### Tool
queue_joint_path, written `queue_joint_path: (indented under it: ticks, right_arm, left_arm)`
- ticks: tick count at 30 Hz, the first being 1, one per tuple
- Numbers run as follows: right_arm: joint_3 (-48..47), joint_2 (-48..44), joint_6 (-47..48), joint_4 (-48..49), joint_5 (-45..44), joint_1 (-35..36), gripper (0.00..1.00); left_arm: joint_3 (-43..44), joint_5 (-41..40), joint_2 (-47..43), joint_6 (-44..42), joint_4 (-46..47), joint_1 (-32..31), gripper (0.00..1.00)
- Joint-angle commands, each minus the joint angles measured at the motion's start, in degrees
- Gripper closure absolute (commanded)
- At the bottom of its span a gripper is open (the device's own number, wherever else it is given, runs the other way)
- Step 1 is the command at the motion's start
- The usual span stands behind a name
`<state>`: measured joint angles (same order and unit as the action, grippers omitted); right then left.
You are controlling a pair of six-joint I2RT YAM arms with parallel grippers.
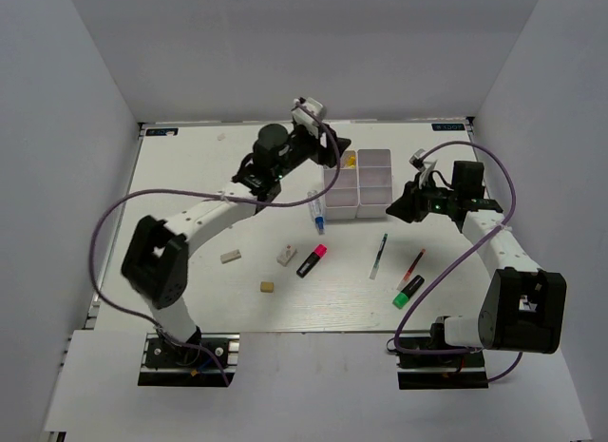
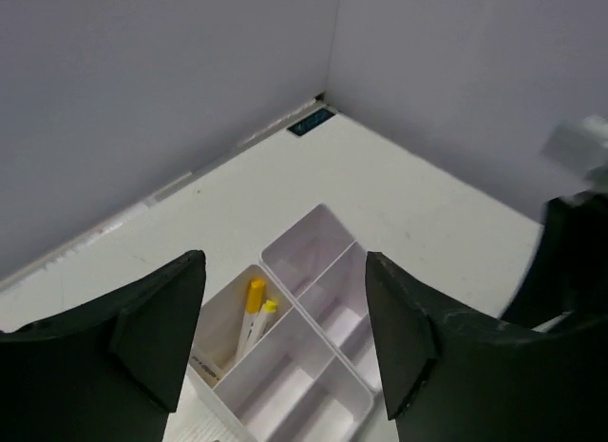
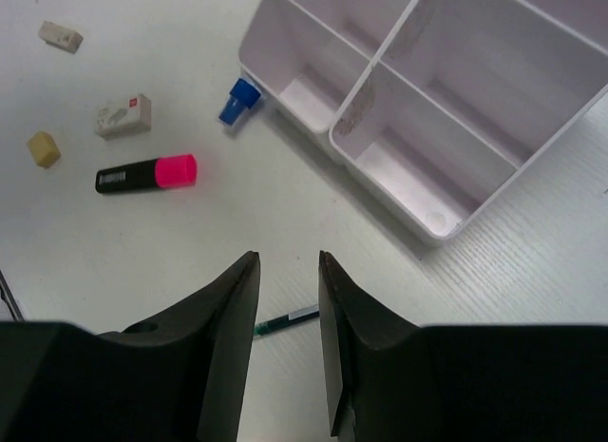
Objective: Sort the stationery into containers
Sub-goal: Place the pen in the storage box, then pick up the pen from the center of the board.
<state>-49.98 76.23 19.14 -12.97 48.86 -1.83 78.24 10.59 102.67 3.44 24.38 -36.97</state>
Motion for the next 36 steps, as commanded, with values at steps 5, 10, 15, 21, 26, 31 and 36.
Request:
queue_joint_path:
  ticks: [5, 10, 15, 21, 26, 31, 36]
  right_arm:
    - [-3.1, 0.0, 14.2, -13.5, 0.6, -0.5, 0.61]
    - [-5.4, 2.5, 40.6, -26.8, 3.4, -0.4, 0.55]
    - [-3.9, 3.0, 65.2, -40.0, -0.6, -0.3, 0.47]
    - [-1.6, 3.2, 95.9, -47.1, -8.9, 0.9, 0.35]
    - [-1.8, 5.6, 103.1, -43.5, -15.2, 4.9, 0.35]
    - [-3.4, 8.1, 105.8, -41.9, -17.4, 8.1, 0.35]
    - [-8.2, 13.5, 106.7, -45.5, -19.4, 12.6, 0.4]
  left_arm:
    - [-12.9, -8.0, -19.6, 11.1, -16.9, 1.1, 0.0]
    - [-22.8, -13.5, -29.1, 20.2, -27.5, 1.6, 0.0]
    - [-29.3, -16.2, -32.7, 30.9, -33.5, 1.6, 0.0]
    - [-29.4, -16.3, -28.6, 38.6, -43.7, 1.6, 0.0]
    - [-32.3, -15.7, -31.3, 40.6, -44.2, 1.6, 0.0]
    - [-34.7, -16.3, -33.1, 42.3, -44.2, 1.6, 0.0]
    - [-36.8, -15.7, -34.1, 44.3, -44.8, 1.6, 0.0]
